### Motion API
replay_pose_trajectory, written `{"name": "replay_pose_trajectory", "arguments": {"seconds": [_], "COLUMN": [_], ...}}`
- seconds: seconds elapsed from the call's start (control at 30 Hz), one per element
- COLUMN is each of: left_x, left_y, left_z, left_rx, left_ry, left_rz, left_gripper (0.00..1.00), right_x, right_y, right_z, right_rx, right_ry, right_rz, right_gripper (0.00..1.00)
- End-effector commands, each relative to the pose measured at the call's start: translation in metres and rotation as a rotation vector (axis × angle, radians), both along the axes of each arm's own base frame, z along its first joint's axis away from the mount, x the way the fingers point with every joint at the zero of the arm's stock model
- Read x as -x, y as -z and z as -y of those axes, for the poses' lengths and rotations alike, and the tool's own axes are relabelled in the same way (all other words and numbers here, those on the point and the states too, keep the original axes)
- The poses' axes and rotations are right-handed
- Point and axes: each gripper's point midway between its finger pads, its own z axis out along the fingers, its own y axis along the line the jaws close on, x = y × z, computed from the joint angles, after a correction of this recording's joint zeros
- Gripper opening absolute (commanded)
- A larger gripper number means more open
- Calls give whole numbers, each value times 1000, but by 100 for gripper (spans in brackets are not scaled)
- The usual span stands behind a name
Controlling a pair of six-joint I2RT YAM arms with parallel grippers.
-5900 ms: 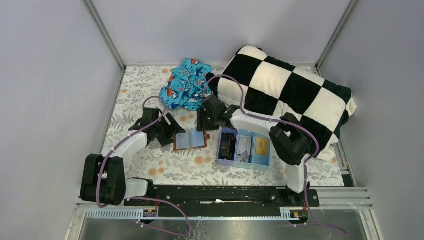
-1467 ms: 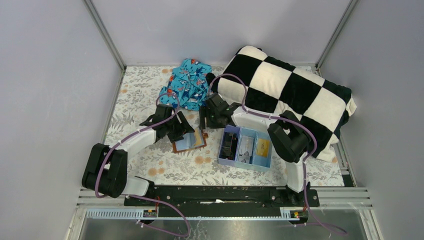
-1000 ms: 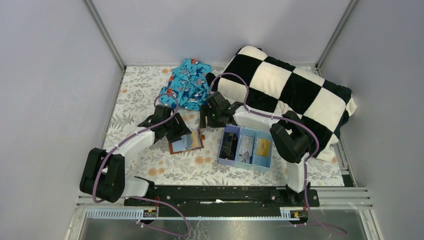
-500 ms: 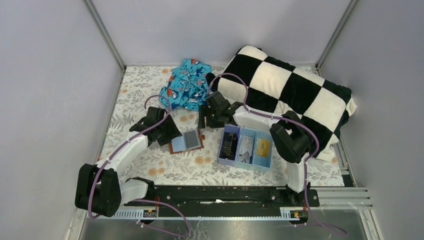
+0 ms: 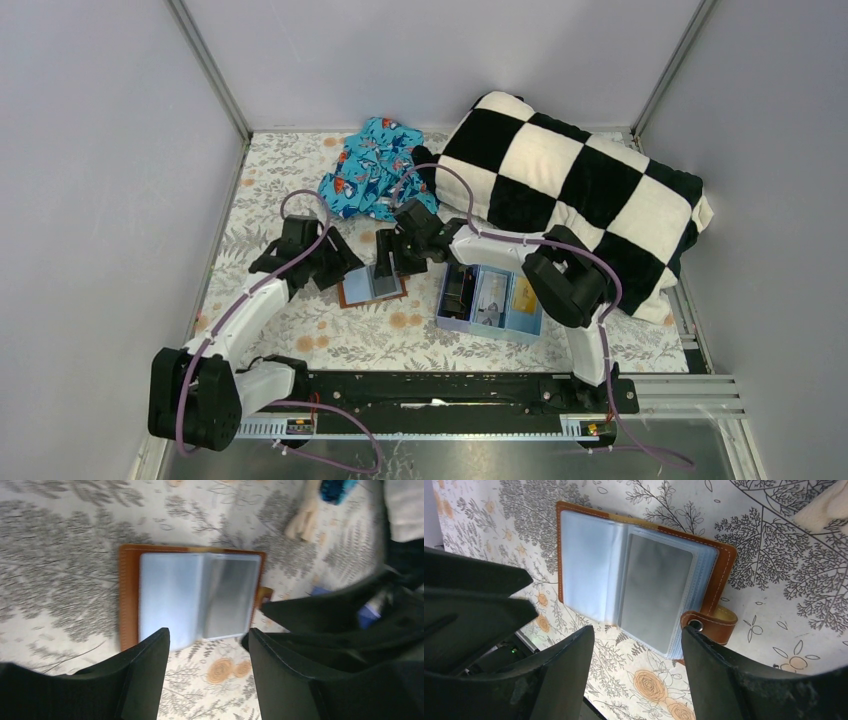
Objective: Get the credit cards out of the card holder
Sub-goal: Remove the credit card from the card holder.
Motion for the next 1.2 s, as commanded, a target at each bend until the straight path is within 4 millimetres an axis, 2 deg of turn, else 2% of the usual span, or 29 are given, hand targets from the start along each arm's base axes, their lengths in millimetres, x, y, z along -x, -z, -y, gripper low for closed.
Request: {"name": "replay_pose_trajectory", "arguments": {"seconds": [0.0, 0.1, 0.27, 0.53, 0.83, 1.17], "left_x": [-13, -15, -13, -7, -4, -4], "left_y": [-22, -9, 18, 43, 57, 59], "left_z": [31, 32, 20, 8, 7, 7], "left_rx": [173, 173, 123, 80, 80, 88], "left_ry": [83, 73, 16, -29, -31, -26], "left_rz": [109, 86, 7, -69, -107, -104], "left_gripper": [64, 64, 63, 63, 63, 63], "right_x": [-7, -9, -7, -2, 3, 13], "right_y": [-9, -3, 5, -4, -2, -22], "right_z": [-16, -16, -15, -17, -24, -38], "right_rx": [-55, -42, -34, -77, -111, -248], "right_ry": [-9, -1, -1, -7, -22, -53], "right_rz": [-1, -2, -21, -21, -62, -101], "right_gripper": [71, 71, 71, 69, 69, 69]}}
